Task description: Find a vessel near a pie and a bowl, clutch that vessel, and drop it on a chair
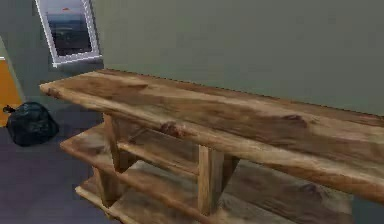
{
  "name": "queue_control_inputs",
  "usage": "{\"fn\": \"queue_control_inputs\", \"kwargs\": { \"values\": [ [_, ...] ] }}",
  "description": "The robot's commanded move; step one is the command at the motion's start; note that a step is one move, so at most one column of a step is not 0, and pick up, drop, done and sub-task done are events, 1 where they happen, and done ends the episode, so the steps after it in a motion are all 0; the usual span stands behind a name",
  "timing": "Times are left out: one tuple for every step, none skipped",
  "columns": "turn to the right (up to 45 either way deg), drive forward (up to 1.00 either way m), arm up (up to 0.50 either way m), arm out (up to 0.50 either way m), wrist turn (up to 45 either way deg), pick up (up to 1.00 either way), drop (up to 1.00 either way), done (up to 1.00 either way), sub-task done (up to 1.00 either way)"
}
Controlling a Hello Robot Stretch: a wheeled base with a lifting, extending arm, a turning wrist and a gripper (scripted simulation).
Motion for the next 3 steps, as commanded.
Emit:
{"fn": "queue_control_inputs", "kwargs": {
  "values": [
    [-36.0, 0.00, 0.00, 0.00, 0.0, 0.00, 0.00, 0.00, 0.00],
    [0.0, 1.00, 0.00, 0.00, 0.0, 0.00, 0.00, 0.00, 0.00],
    [0.0, 0.10, 0.00, 0.00, 0.0, 0.00, 0.00, 0.00, 0.00]
  ]
}}
